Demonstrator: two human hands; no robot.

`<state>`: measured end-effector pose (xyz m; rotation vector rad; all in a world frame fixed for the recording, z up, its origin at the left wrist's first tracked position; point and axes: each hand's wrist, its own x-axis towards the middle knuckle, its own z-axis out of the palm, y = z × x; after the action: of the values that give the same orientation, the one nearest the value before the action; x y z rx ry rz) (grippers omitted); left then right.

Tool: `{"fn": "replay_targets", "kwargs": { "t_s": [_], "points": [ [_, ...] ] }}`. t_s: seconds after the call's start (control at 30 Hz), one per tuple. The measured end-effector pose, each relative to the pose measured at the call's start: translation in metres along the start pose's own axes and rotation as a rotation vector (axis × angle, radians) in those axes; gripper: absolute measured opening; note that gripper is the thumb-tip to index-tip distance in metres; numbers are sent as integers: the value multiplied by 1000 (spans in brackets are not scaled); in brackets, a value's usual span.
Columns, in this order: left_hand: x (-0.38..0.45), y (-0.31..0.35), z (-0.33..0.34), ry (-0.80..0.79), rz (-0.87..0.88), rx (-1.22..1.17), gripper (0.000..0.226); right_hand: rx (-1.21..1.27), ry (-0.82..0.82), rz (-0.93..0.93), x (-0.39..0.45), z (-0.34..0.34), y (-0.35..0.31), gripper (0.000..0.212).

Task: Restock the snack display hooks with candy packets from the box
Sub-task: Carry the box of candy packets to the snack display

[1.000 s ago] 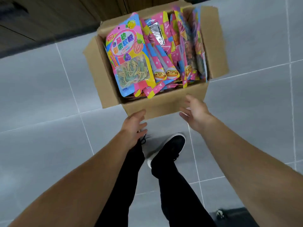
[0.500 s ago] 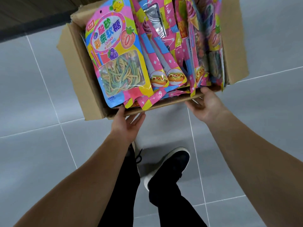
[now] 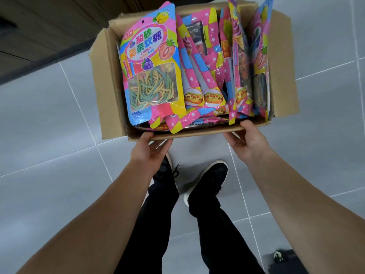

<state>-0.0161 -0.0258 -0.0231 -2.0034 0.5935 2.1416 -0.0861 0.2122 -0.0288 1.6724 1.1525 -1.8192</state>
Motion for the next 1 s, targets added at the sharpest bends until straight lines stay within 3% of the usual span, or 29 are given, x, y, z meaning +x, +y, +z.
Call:
{"fn": "replay_targets", "kwargs": {
  "t_s": [0.2, 0.57, 0.73, 1.0],
  "points": [
    [-112, 6, 13, -71, 4, 117, 15, 165, 27, 5, -107, -39, -23, 12],
    [-349, 11, 47, -167, -13, 431, 13, 434, 80, 10, -332, -133, -79, 16],
    [-433, -3, 70, -233, -15, 549, 15, 542, 101, -28, -401, -174, -105, 36],
    [-540, -44, 131, -284, 66, 696, 12, 641, 75, -75, -473, -229, -166, 34]
  ]
}}
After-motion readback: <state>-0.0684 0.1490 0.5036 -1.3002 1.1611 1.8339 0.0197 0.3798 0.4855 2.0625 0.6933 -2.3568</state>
